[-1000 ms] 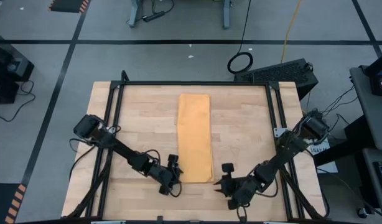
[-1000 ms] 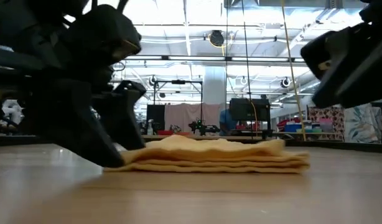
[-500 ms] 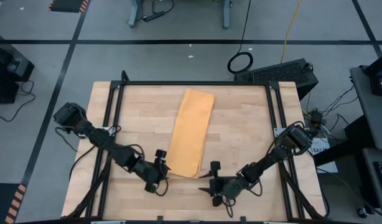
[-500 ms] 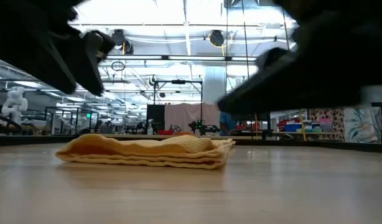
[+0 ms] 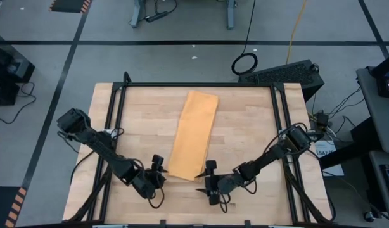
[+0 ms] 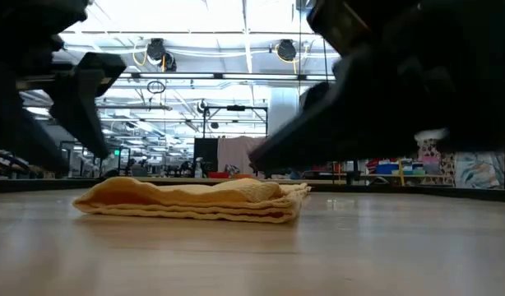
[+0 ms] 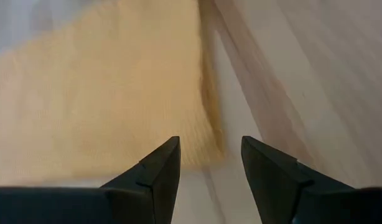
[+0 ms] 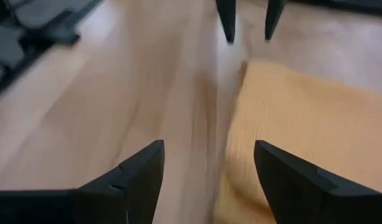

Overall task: Roll towel
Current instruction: Roll the yellow towel

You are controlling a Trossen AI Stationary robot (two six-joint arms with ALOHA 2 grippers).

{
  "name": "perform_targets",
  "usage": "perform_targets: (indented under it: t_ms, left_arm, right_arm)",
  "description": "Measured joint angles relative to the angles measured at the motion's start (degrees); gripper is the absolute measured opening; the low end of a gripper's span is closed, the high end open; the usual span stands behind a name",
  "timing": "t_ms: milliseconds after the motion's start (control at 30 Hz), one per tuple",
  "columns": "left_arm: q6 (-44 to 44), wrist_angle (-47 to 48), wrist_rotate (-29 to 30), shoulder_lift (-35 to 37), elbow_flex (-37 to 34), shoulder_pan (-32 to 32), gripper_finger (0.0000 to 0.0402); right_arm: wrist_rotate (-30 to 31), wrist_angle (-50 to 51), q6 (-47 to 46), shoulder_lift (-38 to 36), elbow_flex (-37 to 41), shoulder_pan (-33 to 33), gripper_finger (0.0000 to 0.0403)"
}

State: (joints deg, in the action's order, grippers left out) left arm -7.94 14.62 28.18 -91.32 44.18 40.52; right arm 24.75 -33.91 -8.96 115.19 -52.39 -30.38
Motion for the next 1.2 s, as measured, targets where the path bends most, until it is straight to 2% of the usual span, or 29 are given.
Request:
perform_targets:
  t_ms: [133, 233, 533, 633, 833, 967, 1200]
  left_arm:
    - [2.0, -3.0, 0.6, -2.8, 0.0, -0.7, 0.0176]
    - [3.5, -8.7, 1.5, -3.9, 0.0, -1.1, 0.0176]
    - [17.4, -36.6, 3.9, -4.8, 1.2, -3.0, 0.0176]
    - [17.3, -37.0, 3.0, -6.4, 1.1, -4.7, 0.0176]
    - [15.9, -37.1, -7.2, -12.9, 2.2, -7.4, 0.0176]
    - [16.2, -37.3, -10.8, -17.6, 5.2, -8.9, 0.0176]
    - [17.8, -36.1, -8.6, -21.0, 8.8, -11.1, 0.0176]
  right_arm:
    - [-6.0, 3.9, -1.7, 0.9, 0.1, 1.3, 0.0239]
    - [-6.7, 7.6, -3.2, 1.0, 0.1, 1.5, 0.0235]
    - [-6.7, 6.2, -1.9, -1.1, 0.2, 0.5, 0.0222]
    - [-6.6, 9.8, -1.3, -4.0, 0.2, 0.4, 0.0225]
    - [1.0, 24.5, 2.4, -9.1, -2.1, -3.0, 0.0233]
    - [2.3, 25.4, 3.4, -8.7, -3.5, -4.5, 0.0233]
    - [2.2, 25.6, -3.4, -8.6, -4.0, -4.6, 0.0232]
